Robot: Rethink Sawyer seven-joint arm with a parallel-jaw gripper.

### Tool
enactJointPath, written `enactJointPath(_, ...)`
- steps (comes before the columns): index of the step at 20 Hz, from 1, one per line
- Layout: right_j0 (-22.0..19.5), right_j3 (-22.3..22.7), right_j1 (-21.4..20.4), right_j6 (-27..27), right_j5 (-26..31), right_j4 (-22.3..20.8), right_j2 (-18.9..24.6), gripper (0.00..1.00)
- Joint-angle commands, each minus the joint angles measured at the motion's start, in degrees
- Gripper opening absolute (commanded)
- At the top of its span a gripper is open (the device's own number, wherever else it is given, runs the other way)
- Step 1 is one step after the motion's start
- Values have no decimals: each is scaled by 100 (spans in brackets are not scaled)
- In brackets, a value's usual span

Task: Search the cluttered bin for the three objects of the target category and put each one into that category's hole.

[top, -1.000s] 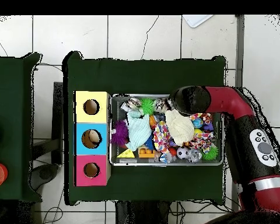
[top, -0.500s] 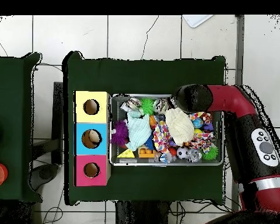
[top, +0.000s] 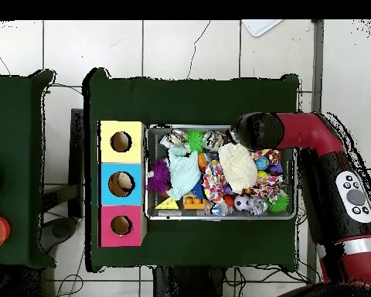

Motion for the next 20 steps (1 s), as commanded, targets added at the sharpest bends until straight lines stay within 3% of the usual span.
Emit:
enactJointPath(1, 61, 336, 37, -698, -183, -625, -641, 100)
enactJointPath(13, 352, 161, 95, -306, 51, -674, -1094, 100)
enactJointPath(20, 2, 186, 623, -791, -386, -354, -730, 100)
